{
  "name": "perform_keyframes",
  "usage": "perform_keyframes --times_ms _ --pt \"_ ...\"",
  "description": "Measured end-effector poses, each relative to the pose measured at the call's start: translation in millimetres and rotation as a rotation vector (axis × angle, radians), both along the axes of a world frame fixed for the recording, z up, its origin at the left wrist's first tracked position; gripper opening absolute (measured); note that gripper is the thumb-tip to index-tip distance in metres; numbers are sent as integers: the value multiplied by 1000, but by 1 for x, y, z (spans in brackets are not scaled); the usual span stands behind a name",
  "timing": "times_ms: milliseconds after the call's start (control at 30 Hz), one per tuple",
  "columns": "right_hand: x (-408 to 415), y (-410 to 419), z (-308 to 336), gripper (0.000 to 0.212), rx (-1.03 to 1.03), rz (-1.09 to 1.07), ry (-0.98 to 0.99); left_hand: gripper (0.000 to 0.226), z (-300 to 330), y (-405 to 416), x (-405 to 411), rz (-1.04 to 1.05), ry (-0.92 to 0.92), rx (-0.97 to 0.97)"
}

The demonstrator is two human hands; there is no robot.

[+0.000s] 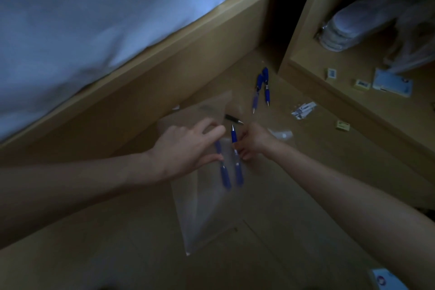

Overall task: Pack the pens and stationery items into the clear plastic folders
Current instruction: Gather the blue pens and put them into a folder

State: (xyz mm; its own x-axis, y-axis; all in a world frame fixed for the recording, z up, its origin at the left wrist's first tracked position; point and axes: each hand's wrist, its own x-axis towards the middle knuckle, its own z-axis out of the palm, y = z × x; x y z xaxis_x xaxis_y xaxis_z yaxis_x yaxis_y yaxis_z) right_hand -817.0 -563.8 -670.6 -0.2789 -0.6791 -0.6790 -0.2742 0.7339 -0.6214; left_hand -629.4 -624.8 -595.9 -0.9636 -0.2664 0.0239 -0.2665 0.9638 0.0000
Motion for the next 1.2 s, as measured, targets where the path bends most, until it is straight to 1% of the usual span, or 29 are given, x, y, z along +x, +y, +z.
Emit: perform_keyframes --times_ms 100,133,233,300,400,500,533,600,633,733,800,900,1000,1067,1200 --pt "9 -1 -5 8 43 16 35 43 0 -2 -1 -60 84 -12" --pt "12 -1 -6 4 42 22 55 43 -2 -2 0 -72 103 -15" --pt "17 0 -14 24 58 47 123 43 -2 0 -2 -98 129 -29" --pt "20 3 -17 29 57 81 190 43 0 1 -4 -103 135 -4" --pt "22 6 -18 24 11 125 253 42 0 1 -5 -102 119 8" --pt "18 7 -12 17 -15 140 213 42 1 0 -4 -98 109 16" --pt "13 7 -8 13 -52 108 172 42 0 -2 -4 -92 103 24" --pt "-2 7 4 4 -193 6 127 43 0 -6 -3 -75 92 31" --pt "-12 7 11 6 -274 -46 141 43 1 -8 -3 -65 90 30" --pt "-50 2 21 13 -440 -238 238 44 6 -10 -8 -5 44 71" --pt "-73 -3 20 18 -456 -259 375 44 8 -11 -10 30 -3 100" --pt "-101 -11 16 26 -449 -159 575 47 15 -8 -17 63 -66 90" --pt "-120 -24 3 35 -376 65 658 54 17 -7 -27 115 -207 50" --pt "-128 -33 -8 39 -337 201 682 53 19 -8 -32 120 -213 50" --pt "-137 -45 -26 46 -339 257 618 48 16 -8 -32 114 -214 71"
